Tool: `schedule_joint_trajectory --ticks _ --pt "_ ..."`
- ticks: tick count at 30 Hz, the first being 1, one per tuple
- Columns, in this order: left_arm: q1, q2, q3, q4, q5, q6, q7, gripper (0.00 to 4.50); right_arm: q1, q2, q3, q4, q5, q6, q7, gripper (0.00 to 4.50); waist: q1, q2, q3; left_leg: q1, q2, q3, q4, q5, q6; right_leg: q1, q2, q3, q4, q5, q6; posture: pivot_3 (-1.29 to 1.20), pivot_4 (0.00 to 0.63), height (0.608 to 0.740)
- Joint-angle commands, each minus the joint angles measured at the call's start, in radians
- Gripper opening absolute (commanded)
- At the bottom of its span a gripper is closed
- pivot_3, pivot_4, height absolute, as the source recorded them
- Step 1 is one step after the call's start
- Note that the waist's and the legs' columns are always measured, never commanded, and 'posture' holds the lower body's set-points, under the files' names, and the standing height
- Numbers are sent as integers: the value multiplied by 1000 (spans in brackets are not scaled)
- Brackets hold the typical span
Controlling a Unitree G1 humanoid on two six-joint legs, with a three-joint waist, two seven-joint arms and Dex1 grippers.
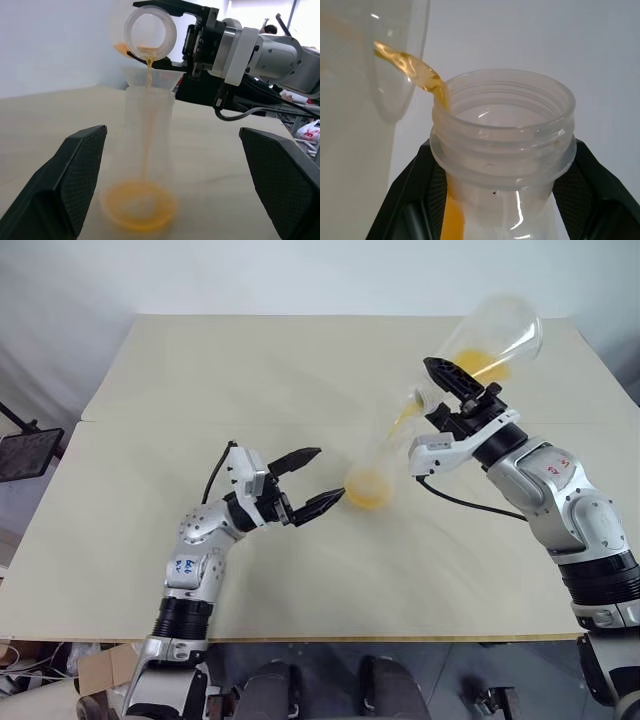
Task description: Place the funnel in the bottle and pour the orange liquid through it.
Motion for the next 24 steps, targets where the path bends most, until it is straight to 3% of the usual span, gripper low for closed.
schedule_joint_trajectory --ticks 1,24 --pt "11 -8 -7 -50 -2 -21 9 4500 -35 -21 -21 -19 -6 -9 -19 2446 0 0 0 0 0 0 0 0 0 0 0 0 0 0 0 0 150 740" --pt "19 -18 -19 -55 -3 -20 16 4500 -16 -23 -30 -35 -31 -9 -20 2446 0 0 0 0 0 0 0 0 0 0 0 0 0 0 0 0 150 740"
